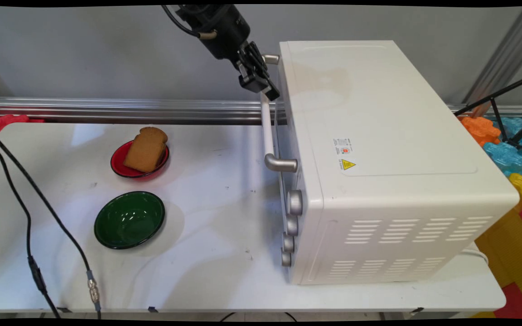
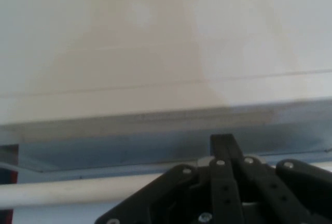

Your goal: Open the oven

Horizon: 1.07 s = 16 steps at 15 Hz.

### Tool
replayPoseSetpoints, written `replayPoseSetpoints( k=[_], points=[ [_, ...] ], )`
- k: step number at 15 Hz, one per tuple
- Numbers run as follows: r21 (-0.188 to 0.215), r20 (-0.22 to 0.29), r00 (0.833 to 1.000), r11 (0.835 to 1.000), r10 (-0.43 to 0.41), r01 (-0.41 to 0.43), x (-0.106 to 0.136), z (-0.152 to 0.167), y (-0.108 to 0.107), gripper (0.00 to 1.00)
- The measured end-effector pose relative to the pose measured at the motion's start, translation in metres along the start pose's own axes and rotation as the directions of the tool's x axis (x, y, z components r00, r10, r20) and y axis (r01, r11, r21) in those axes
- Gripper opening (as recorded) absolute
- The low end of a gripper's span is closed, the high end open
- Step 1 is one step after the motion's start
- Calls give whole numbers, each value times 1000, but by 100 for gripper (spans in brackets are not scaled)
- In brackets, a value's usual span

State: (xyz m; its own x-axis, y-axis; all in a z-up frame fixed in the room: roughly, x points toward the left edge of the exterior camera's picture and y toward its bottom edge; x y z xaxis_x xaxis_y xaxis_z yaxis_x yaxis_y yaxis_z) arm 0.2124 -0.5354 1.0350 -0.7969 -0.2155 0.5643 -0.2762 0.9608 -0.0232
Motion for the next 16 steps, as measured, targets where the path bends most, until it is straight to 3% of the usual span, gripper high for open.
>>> replayPoseSetpoints(
  k=[16],
  points=[
    [36,6,1000,999,-30,30,-2,20,-4,0]
  ],
)
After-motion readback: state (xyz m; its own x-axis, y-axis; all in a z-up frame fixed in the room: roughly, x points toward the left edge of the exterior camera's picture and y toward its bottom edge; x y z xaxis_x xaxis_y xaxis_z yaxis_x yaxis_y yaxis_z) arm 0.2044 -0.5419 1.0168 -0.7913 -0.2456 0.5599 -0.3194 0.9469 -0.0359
